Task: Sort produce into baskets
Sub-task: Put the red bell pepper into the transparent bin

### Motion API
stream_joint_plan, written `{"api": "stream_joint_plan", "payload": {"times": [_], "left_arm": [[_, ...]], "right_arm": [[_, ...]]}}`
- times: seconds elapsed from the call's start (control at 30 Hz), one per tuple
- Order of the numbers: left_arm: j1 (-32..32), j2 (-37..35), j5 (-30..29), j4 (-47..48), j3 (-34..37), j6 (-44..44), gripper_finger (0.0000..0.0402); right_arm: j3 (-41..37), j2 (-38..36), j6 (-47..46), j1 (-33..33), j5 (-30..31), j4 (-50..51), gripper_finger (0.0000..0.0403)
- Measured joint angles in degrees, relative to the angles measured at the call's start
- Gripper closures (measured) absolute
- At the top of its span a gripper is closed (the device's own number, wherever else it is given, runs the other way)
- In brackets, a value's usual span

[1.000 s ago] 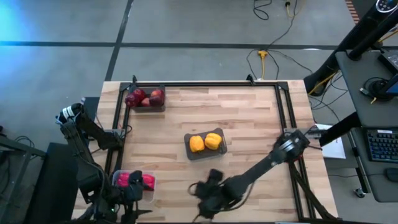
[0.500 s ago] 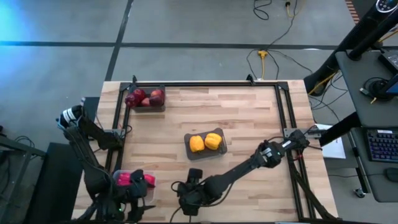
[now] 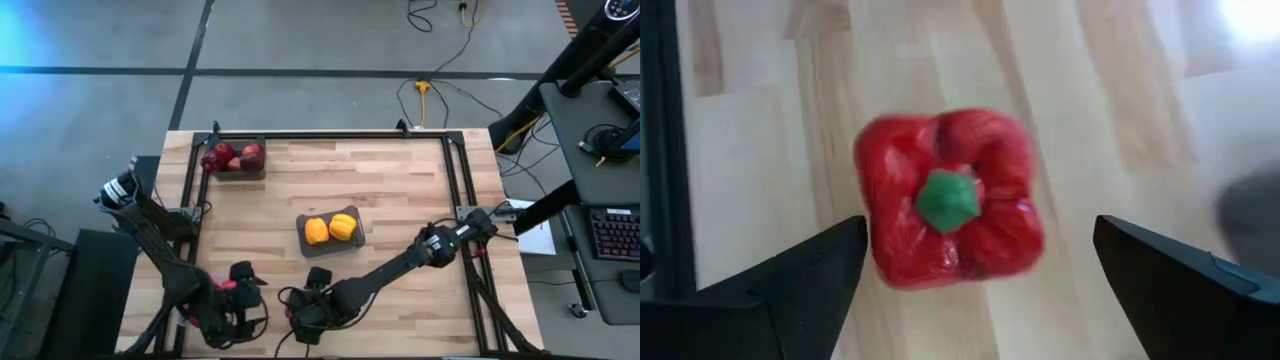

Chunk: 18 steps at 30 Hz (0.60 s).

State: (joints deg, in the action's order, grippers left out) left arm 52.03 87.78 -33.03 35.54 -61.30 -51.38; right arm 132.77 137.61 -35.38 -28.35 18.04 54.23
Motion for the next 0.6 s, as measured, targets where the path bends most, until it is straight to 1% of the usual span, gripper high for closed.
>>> {"api": "stream_joint_plan", "payload": {"times": [0.13, 0.23, 0.3, 0.43, 0.6], "left_arm": [[-2.13, 1.19, 1.71, -3.66, -0.02, 8.71, 0.0009], [-4.13, 2.13, 4.43, -7.22, -0.04, 13.14, 0.0009], [-5.25, 3.20, 5.30, -9.26, -0.04, 14.28, 0.0009], [-5.69, 6.40, 5.18, -12.35, -0.37, 14.84, 0.0009], [-5.66, 10.73, 5.16, -15.01, -2.71, 13.31, 0.0009]], "right_arm": [[1.20, -1.71, -2.81, -1.25, -0.02, 4.50, 0.0021], [1.20, -3.08, -5.82, -2.25, -0.04, 7.23, 0.0021], [1.42, -3.85, -7.89, -2.84, -0.03, 8.46, 0.0021], [1.53, -4.64, -11.40, -3.79, 0.00, 10.32, 0.0021], [1.53, -4.64, -13.13, -4.56, 0.00, 12.09, 0.0021]]}}
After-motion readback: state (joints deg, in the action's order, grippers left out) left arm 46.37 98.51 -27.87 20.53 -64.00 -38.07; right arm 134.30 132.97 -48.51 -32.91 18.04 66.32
